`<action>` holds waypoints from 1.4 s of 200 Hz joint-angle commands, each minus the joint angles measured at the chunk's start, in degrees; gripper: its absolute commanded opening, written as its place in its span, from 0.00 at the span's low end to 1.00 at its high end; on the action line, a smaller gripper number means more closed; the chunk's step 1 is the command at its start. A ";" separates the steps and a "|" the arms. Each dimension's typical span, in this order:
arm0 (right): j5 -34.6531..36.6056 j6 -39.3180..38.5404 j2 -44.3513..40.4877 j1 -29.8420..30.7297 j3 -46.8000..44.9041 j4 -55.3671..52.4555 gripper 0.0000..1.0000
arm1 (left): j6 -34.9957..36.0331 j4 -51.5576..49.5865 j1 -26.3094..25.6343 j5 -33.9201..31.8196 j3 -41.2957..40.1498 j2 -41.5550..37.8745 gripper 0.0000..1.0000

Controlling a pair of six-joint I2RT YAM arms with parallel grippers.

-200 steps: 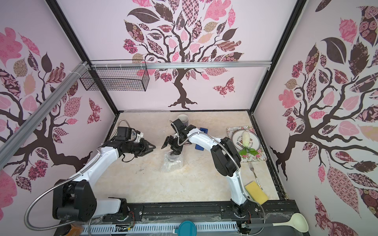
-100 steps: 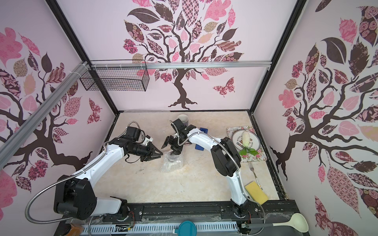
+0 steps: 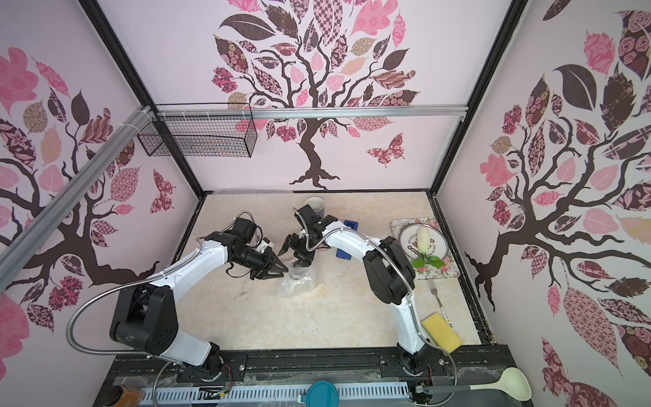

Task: Wrap mugs in bubble wrap
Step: Stick the tape on the bubble wrap.

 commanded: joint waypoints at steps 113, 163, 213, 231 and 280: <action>0.24 2.43 0.21 0.11 0.09 2.72 0.75 | 1.47 1.17 -2.96 -5.28 5.96 7.16 0.19; -0.20 2.29 -0.13 -0.02 0.42 2.62 0.75 | 2.22 0.96 -3.13 -7.12 6.53 7.38 0.00; 1.93 0.51 -5.15 -3.27 -0.28 1.20 0.83 | 2.08 1.45 -3.05 -8.91 5.70 4.89 0.00; 1.12 -0.31 -6.42 -4.71 -0.23 0.38 0.85 | 1.52 2.11 -2.98 -9.00 4.84 4.40 0.00; 0.93 -3.16 -8.83 -6.40 -0.02 -3.04 0.87 | 0.73 2.73 -2.21 -10.20 4.15 2.27 0.00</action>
